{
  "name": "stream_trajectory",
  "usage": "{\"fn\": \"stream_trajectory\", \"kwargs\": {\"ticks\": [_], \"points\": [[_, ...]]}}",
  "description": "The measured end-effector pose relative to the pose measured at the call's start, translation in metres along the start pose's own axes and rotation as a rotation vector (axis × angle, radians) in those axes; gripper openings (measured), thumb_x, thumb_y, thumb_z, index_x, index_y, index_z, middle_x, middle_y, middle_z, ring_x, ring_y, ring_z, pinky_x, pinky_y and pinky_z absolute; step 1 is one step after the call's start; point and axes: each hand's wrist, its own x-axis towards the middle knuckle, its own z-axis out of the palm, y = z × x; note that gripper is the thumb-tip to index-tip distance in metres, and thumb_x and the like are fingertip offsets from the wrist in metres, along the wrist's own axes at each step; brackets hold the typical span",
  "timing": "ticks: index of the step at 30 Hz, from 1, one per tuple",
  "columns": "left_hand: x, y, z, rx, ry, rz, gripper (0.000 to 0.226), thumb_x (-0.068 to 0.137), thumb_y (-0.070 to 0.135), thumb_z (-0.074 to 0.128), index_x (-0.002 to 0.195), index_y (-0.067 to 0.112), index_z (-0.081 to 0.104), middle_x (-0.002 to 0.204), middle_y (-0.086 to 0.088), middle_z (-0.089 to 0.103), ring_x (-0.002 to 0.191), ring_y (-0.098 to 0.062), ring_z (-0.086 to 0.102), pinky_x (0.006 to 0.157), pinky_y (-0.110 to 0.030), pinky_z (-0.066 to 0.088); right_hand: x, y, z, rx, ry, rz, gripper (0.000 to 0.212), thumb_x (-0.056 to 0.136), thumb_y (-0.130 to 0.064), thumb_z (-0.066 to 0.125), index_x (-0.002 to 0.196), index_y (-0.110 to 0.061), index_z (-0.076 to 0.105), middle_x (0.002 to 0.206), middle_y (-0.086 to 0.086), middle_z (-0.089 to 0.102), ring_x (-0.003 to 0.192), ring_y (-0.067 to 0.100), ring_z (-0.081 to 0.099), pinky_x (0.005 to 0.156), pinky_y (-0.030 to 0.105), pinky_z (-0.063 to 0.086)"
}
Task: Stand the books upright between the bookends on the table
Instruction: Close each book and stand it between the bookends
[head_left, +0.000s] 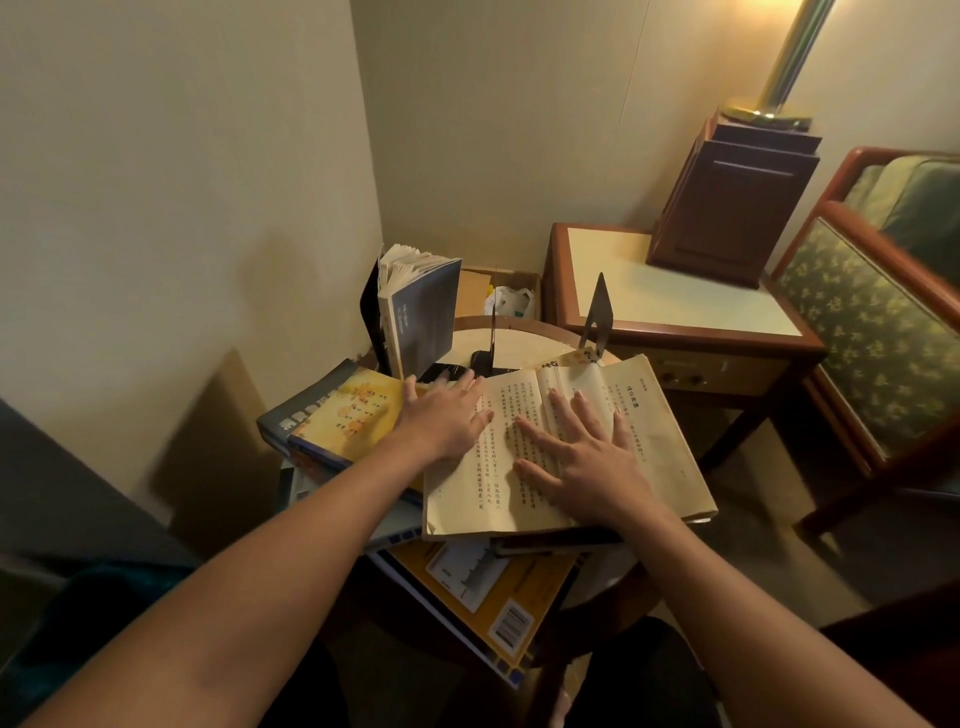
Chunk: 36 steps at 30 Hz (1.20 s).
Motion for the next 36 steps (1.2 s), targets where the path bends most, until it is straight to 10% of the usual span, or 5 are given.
{"fn": "stream_trajectory", "kwargs": {"ticks": [10,21,26,36], "points": [[0.010,-0.024,-0.008,-0.198,0.166,-0.059,0.076,0.085,0.077,0.051,0.145,0.030,0.047,0.139,-0.003,0.053,0.128,-0.026,0.046,0.109,-0.047,0.030,-0.002,-0.001,0.001,-0.006,0.010,-0.003,0.066,0.085,-0.085,0.007,0.145,-0.065,-0.011,0.161,-0.009,-0.029,0.148,0.025,-0.028,0.116,0.066,-0.012],[-0.029,-0.003,-0.013,-0.867,0.517,-0.201,0.092,0.074,0.024,0.089,0.150,0.021,0.036,0.139,-0.004,0.048,0.120,-0.022,0.053,0.091,-0.029,0.050,-0.003,-0.002,0.002,0.013,0.030,0.007,0.063,0.086,-0.084,0.004,0.143,-0.066,-0.015,0.161,-0.009,-0.028,0.148,0.025,-0.027,0.116,0.067,-0.012],[-0.065,0.003,-0.001,-1.005,0.393,-0.222,0.075,0.076,0.023,0.087,0.141,0.031,0.049,0.139,-0.001,0.054,0.116,-0.021,0.059,0.087,-0.041,0.060,-0.005,-0.002,0.001,0.009,0.031,-0.004,0.061,0.087,-0.082,0.001,0.142,-0.065,-0.019,0.161,-0.009,-0.029,0.147,0.026,-0.028,0.116,0.066,-0.011],[-0.081,0.007,-0.005,-1.135,0.322,-0.259,0.070,0.078,0.016,0.085,0.141,0.025,0.056,0.130,0.003,0.059,0.107,-0.013,0.058,0.078,-0.022,0.056,-0.028,-0.009,-0.002,0.241,0.083,0.122,0.070,0.102,-0.059,0.026,0.149,-0.050,-0.024,0.161,0.004,-0.031,0.149,0.030,-0.024,0.122,0.057,-0.004]]}}
